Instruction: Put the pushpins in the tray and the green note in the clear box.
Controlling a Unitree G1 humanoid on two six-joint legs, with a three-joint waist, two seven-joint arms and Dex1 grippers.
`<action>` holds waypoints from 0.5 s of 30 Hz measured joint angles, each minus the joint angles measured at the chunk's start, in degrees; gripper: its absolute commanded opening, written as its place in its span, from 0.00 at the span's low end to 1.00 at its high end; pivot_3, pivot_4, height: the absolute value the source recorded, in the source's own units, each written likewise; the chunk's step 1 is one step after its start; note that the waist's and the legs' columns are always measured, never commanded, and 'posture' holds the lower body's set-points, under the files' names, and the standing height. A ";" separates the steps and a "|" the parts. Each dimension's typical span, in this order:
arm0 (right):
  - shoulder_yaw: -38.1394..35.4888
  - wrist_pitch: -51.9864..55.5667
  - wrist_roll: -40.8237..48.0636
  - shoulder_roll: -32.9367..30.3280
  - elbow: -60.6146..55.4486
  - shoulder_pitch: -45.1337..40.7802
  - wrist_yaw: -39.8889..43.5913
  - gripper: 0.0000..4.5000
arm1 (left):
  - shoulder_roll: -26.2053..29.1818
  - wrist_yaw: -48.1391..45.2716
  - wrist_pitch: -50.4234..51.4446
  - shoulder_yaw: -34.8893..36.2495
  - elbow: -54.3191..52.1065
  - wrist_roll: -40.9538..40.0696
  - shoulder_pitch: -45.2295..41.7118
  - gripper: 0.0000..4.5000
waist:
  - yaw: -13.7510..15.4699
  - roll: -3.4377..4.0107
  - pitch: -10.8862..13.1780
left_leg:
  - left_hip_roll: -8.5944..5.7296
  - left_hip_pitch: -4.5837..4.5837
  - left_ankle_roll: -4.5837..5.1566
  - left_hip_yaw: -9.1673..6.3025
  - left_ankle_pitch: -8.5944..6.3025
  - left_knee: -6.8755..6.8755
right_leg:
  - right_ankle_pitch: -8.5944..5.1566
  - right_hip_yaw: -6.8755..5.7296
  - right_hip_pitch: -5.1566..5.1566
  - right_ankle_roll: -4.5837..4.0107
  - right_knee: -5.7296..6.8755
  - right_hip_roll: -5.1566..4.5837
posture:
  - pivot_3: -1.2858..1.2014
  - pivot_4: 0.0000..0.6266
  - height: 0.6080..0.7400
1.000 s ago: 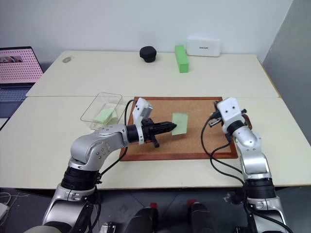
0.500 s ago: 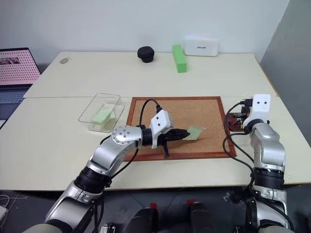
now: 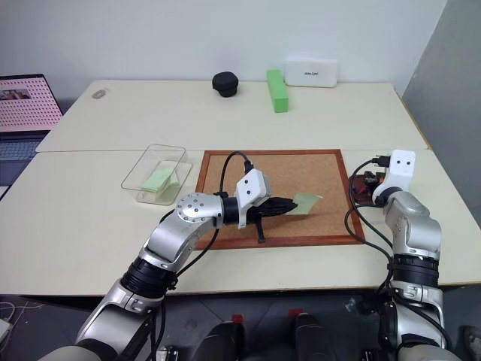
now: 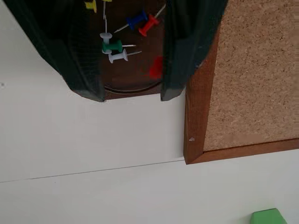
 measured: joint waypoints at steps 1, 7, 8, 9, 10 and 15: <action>0.00 -0.09 0.02 -0.02 0.06 -0.05 -0.09 0.59 | 0.00 0.15 0.00 0.01 0.00 0.12 0.00 0.00 | 0.01 0.00 0.00 | 0.00 0.00 0.00 0.00 0.00 0.00 | 0.00 0.00 0.00 0.00 0.00 0.00 | 0.52 0.24 1.00; 0.01 -0.26 0.09 -0.54 0.24 -0.04 -0.78 0.88 | -0.05 0.22 0.00 0.21 0.00 0.33 0.00 0.00 | 0.01 0.00 0.00 | 0.00 0.00 0.00 0.00 0.00 0.00 | 0.00 0.00 0.00 0.00 0.00 0.00 | 0.52 0.24 1.00; 0.01 -0.31 0.09 -0.61 0.24 0.01 -0.82 0.94 | -0.12 0.22 0.01 0.21 0.00 0.35 0.00 0.00 | 0.01 0.00 0.00 | 0.00 0.00 0.00 0.00 0.00 0.00 | 0.00 0.00 0.00 0.00 0.00 0.00 | 0.52 0.24 1.00; 0.03 -0.46 0.08 -0.71 0.24 0.07 -0.87 0.99 | -0.20 0.21 0.03 0.21 0.00 0.35 -0.02 0.00 | 0.01 0.00 0.00 | 0.00 0.00 0.00 0.00 0.00 0.00 | 0.00 0.00 0.00 0.00 0.00 0.00 | 0.52 0.24 1.00; 0.03 -0.59 0.08 -0.82 0.24 0.11 -0.90 1.00 | -0.21 0.20 0.04 0.21 0.00 0.38 -0.07 0.00 | 0.01 0.00 0.00 | 0.00 0.00 0.00 0.00 0.00 0.00 | 0.00 0.00 0.00 0.00 0.00 0.00 | 0.52 0.24 1.00; -0.01 -0.65 0.34 -0.88 0.20 0.15 -1.25 1.00 | -0.16 0.12 0.05 0.22 0.01 0.48 -0.26 0.00 | 0.01 0.00 0.00 | 0.00 0.00 0.00 0.00 0.00 0.00 | 0.00 0.00 0.00 0.00 0.01 0.00 | 0.52 0.24 1.00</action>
